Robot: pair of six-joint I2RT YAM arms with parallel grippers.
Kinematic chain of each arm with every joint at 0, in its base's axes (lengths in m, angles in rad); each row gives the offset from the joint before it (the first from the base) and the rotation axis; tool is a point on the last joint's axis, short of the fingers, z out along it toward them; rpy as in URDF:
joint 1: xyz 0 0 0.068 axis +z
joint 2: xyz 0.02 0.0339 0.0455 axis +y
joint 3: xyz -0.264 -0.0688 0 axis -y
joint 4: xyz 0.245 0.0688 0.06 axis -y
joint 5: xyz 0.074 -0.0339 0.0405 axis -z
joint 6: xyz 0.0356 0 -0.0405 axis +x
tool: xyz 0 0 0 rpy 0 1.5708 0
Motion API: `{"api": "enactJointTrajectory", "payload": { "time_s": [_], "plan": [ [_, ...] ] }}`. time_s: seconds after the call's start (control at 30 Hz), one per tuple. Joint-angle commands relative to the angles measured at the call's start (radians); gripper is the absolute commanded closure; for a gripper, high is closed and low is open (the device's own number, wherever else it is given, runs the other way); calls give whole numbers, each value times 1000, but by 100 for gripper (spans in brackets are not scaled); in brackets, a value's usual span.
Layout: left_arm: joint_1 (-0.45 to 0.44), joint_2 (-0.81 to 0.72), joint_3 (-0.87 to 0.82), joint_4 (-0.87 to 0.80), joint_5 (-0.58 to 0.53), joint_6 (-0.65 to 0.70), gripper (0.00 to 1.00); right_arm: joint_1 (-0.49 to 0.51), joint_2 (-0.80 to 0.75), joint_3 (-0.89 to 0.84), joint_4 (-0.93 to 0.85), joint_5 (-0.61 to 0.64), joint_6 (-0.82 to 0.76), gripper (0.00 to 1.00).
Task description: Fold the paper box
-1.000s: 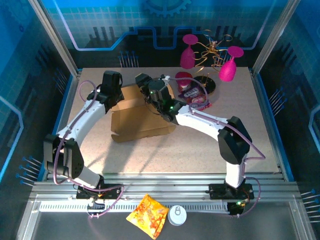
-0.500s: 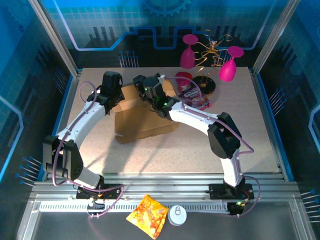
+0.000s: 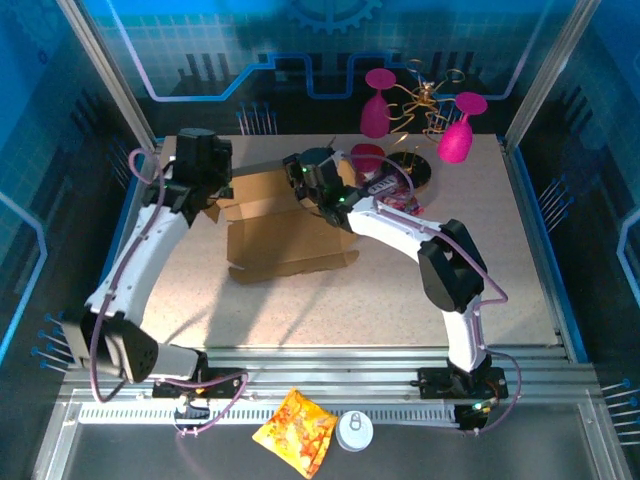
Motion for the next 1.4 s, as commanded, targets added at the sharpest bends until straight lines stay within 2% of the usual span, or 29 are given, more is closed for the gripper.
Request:
{"api": "enactJointTrajectory", "payload": {
  "time_s": [0.0,0.07,0.17,0.27,0.37,0.43,0.73,1.13,1.37],
  "plan": [
    [69,-54,17,-133,114,179,29,-28,-46,-33,18,-69,53,100],
    [132,-54,20,-117,164,262,40,-36,-53,-44,26,-96,67,100],
    [234,9,74,-128,296,414,48,-44,-73,-44,-19,-124,74,100],
    [289,77,120,-135,386,562,49,-56,-83,-44,-42,-160,88,100],
    [309,129,122,-84,477,617,50,-68,-83,-29,-83,-201,89,100],
    [309,169,139,-107,493,646,51,-73,-85,-29,-96,-206,91,100],
    [300,195,79,-70,537,637,48,-89,-85,-29,-93,-220,93,100],
    [293,160,52,-184,488,638,45,-99,-54,-13,-75,-252,106,100],
    [268,175,21,-127,549,574,46,-102,-46,-7,-82,-255,103,100]
  ]
}}
